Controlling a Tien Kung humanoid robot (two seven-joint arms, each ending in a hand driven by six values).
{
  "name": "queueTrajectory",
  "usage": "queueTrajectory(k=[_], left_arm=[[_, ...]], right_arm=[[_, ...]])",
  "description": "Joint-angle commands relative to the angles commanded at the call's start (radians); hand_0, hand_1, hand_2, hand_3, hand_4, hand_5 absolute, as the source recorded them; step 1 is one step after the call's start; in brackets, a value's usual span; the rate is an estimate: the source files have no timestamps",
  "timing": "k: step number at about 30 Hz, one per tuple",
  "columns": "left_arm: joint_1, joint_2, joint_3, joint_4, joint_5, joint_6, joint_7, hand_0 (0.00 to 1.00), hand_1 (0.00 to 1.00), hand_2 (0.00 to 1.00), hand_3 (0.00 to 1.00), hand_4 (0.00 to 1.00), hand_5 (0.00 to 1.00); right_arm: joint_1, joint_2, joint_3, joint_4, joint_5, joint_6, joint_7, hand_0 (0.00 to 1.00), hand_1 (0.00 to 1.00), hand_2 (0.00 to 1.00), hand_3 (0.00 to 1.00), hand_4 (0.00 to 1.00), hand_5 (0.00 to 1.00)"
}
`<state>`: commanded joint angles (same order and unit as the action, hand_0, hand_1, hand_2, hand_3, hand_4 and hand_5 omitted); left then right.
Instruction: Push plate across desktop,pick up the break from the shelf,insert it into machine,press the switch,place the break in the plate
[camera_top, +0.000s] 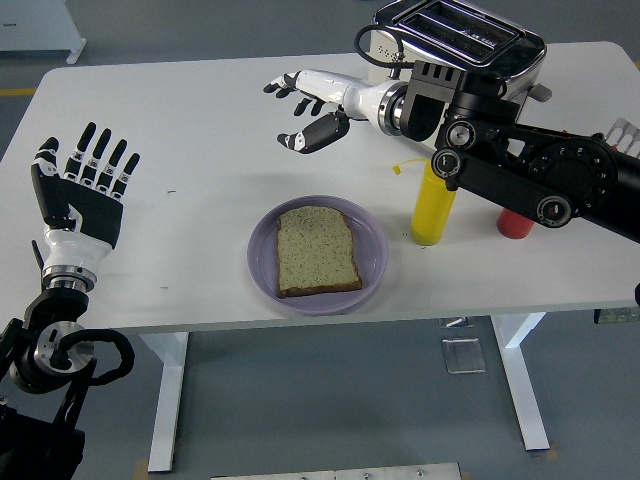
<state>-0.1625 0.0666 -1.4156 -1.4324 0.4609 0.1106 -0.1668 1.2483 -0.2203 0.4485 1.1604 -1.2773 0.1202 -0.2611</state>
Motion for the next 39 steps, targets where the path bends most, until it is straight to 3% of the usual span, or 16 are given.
queueTrajectory(k=[3, 4, 9, 10, 14, 17, 29, 39], left_arm=[[0.003, 0.000, 0.001, 0.000, 0.000, 0.000, 0.000, 0.847, 0.858, 0.872, 0.777, 0.528, 0.998], [0.004, 0.001, 0.002, 0.000, 0.000, 0.000, 0.000, 0.848, 0.858, 0.874, 0.778, 0.530, 0.998], [0.011, 0.002, -0.004, -0.003, 0.000, 0.001, 0.000, 0.848, 0.858, 0.874, 0.778, 0.530, 0.998], [0.012, 0.002, -0.006, -0.003, 0.000, 0.001, 0.000, 0.849, 0.860, 0.874, 0.778, 0.527, 0.998], [0.013, 0.002, -0.009, -0.006, 0.000, 0.000, 0.000, 0.849, 0.860, 0.874, 0.778, 0.527, 0.998], [0.014, 0.002, -0.010, -0.008, 0.000, 0.000, 0.001, 0.849, 0.860, 0.874, 0.777, 0.529, 0.998], [0.018, 0.004, -0.015, -0.014, 0.001, 0.000, 0.001, 0.850, 0.860, 0.874, 0.778, 0.537, 0.998], [0.014, 0.006, -0.022, -0.017, 0.002, 0.001, 0.000, 0.852, 0.861, 0.875, 0.778, 0.538, 0.998]], right_arm=[[-0.005, -0.014, 0.085, 0.017, 0.009, -0.035, 0.011, 0.702, 0.734, 0.811, 0.840, 0.637, 0.293], [-0.009, -0.017, 0.115, 0.019, 0.022, -0.053, 0.019, 0.717, 0.732, 0.792, 0.821, 0.565, 0.319], [-0.044, -0.048, 0.262, 0.015, 0.136, -0.160, 0.089, 0.717, 0.732, 0.792, 0.821, 0.565, 0.319], [-0.055, -0.057, 0.292, 0.014, 0.163, -0.184, 0.104, 0.752, 0.757, 0.806, 0.816, 0.453, 0.427], [-0.116, -0.101, 0.408, 0.014, 0.275, -0.273, 0.151, 0.752, 0.757, 0.806, 0.816, 0.453, 0.427], [-0.163, -0.132, 0.483, 0.016, 0.351, -0.312, 0.168, 0.774, 0.783, 0.809, 0.819, 0.455, 0.462], [-0.394, -0.242, 0.779, -0.012, 0.657, -0.302, 0.190, 0.802, 0.790, 0.813, 0.815, 0.454, 0.502], [-0.605, -0.254, 1.005, 0.048, 0.800, -0.258, 0.222, 0.819, 0.799, 0.814, 0.822, 0.458, 0.509]])
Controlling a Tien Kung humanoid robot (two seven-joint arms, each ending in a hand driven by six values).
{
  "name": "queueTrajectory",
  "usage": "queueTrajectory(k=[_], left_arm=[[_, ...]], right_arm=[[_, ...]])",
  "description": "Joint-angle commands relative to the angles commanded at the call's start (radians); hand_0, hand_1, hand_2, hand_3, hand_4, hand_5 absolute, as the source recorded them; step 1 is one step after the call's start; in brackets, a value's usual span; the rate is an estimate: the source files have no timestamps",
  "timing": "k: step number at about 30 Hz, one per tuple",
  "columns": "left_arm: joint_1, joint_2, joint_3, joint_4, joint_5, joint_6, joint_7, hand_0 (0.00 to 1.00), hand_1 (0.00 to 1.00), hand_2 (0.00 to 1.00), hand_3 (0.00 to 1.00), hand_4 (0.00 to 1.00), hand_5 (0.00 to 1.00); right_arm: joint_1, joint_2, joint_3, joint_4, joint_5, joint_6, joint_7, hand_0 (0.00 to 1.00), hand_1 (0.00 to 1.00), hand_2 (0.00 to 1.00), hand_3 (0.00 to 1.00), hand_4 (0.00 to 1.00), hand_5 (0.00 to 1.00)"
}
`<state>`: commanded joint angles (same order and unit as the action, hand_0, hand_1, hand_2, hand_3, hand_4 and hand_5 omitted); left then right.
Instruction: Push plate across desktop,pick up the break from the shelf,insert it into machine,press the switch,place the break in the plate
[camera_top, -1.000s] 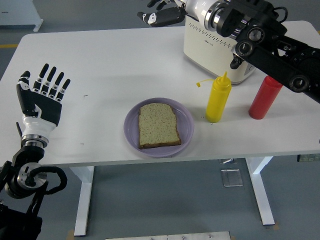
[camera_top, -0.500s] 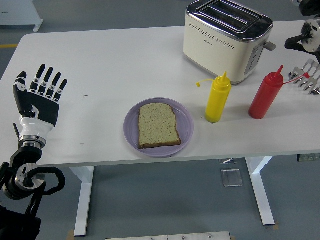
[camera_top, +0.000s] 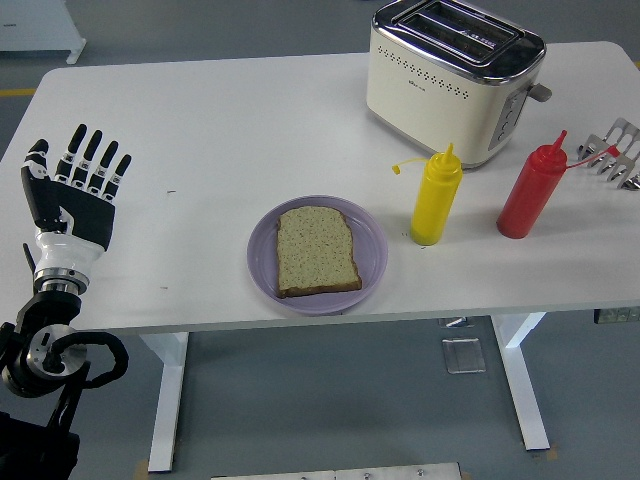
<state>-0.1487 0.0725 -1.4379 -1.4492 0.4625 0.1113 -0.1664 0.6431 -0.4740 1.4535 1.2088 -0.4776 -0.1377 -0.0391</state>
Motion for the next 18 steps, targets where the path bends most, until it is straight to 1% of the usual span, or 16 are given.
queueTrajectory(k=[1, 6, 7, 12, 18], left_arm=[[0.000, 0.000, 0.000, 0.000, 0.000, 0.000, 0.000, 0.853, 0.862, 0.875, 0.778, 0.539, 0.998], [-0.001, 0.000, 0.004, 0.000, 0.000, 0.000, 0.000, 0.853, 0.862, 0.875, 0.778, 0.539, 0.998], [-0.002, -0.001, 0.004, 0.000, 0.001, 0.000, 0.000, 0.853, 0.862, 0.876, 0.777, 0.539, 0.998], [-0.002, 0.000, 0.008, 0.000, 0.002, -0.001, 0.001, 0.853, 0.862, 0.876, 0.777, 0.539, 0.998], [0.002, 0.000, 0.014, -0.001, 0.002, -0.001, 0.001, 0.853, 0.862, 0.876, 0.778, 0.539, 0.998]], right_arm=[[-0.023, 0.002, 0.020, 0.007, 0.007, 0.010, 0.009, 0.836, 0.800, 0.822, 0.841, 0.885, 0.303], [-0.128, 0.014, 0.057, 0.029, 0.035, 0.052, 0.068, 0.836, 0.800, 0.822, 0.841, 0.885, 0.303], [-0.147, 0.016, 0.059, 0.031, 0.039, 0.056, 0.077, 0.837, 0.808, 0.828, 0.851, 0.457, 0.532], [-0.251, 0.035, 0.063, 0.041, 0.071, 0.068, 0.127, 0.837, 0.808, 0.828, 0.851, 0.457, 0.532], [-0.341, 0.059, 0.095, 0.057, 0.068, 0.073, 0.139, 0.833, 0.802, 0.822, 0.843, 0.458, 0.536]])
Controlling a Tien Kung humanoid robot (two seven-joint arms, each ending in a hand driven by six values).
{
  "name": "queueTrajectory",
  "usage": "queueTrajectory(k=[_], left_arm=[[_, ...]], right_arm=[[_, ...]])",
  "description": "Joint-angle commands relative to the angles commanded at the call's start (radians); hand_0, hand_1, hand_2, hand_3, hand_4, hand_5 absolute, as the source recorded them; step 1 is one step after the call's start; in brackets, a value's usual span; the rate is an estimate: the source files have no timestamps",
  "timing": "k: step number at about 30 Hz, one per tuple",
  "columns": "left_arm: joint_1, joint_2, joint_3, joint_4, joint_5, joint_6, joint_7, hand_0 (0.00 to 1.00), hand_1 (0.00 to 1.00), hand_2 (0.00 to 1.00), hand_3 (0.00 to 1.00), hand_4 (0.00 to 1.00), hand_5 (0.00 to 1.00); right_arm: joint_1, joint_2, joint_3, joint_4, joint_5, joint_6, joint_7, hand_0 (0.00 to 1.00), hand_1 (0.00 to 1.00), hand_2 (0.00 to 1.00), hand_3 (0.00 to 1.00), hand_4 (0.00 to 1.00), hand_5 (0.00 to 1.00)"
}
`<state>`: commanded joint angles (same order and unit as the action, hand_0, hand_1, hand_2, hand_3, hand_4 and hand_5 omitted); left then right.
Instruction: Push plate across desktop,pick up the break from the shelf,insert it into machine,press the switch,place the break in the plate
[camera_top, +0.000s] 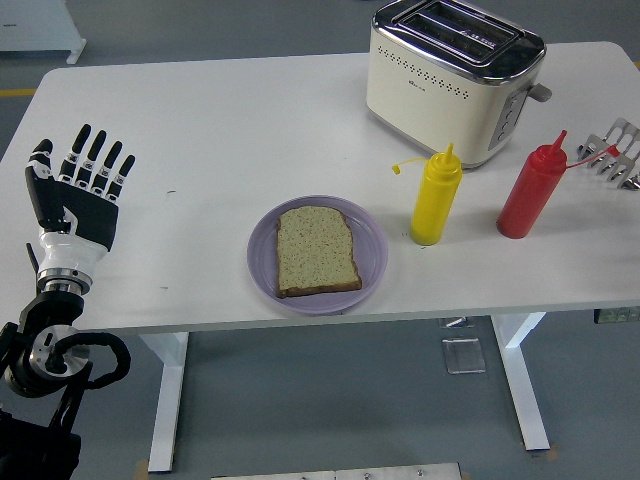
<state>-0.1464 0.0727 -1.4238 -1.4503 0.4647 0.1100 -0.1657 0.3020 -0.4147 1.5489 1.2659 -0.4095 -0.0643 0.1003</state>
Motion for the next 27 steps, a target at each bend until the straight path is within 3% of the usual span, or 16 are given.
queueTrajectory(k=[15, 27], left_arm=[[0.015, 0.004, 0.001, -0.003, 0.000, 0.000, -0.001, 0.853, 0.863, 0.876, 0.778, 0.538, 0.998], [0.016, 0.004, 0.002, -0.006, -0.001, -0.001, -0.001, 0.853, 0.863, 0.875, 0.778, 0.540, 0.998]], right_arm=[[-0.141, 0.090, 0.100, 0.030, 0.027, 0.020, -0.011, 0.836, 0.797, 0.814, 0.827, 0.451, 0.562], [-0.162, 0.105, 0.128, 0.028, 0.101, 0.040, -0.034, 0.829, 0.791, 0.809, 0.818, 0.452, 0.568]])
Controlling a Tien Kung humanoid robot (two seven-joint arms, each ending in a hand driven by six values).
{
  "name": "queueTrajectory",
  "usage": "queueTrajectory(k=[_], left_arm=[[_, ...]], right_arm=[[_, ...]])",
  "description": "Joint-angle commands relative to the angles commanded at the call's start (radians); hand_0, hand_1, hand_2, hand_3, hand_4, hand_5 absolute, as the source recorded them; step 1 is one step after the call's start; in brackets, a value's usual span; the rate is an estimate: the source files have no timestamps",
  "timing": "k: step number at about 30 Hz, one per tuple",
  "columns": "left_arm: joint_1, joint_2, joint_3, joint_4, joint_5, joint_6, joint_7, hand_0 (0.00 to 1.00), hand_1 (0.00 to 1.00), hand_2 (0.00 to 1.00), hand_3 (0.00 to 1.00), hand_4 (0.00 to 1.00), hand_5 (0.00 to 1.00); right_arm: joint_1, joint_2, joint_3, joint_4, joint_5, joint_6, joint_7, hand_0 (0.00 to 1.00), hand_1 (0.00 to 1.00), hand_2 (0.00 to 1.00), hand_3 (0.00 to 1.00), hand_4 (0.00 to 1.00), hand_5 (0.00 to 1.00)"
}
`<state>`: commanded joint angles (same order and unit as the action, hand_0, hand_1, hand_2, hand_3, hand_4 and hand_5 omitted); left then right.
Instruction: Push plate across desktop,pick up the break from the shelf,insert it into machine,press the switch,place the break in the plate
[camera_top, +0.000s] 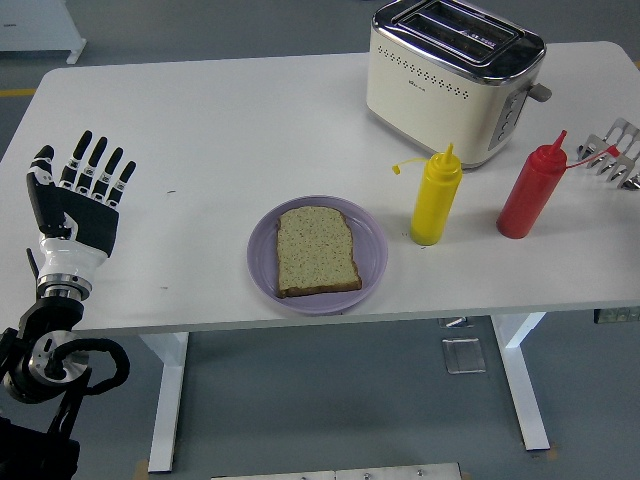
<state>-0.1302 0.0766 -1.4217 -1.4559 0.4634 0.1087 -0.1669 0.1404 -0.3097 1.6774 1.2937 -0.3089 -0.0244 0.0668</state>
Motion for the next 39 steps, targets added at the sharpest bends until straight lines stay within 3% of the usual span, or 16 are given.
queueTrajectory(k=[39], left_arm=[[-0.004, -0.003, -0.009, -0.005, 0.000, 0.000, 0.000, 0.851, 0.860, 0.876, 0.777, 0.540, 0.998]], right_arm=[[0.013, 0.000, 0.028, -0.006, 0.010, -0.002, -0.005, 0.827, 0.789, 0.805, 0.809, 0.445, 0.566]])
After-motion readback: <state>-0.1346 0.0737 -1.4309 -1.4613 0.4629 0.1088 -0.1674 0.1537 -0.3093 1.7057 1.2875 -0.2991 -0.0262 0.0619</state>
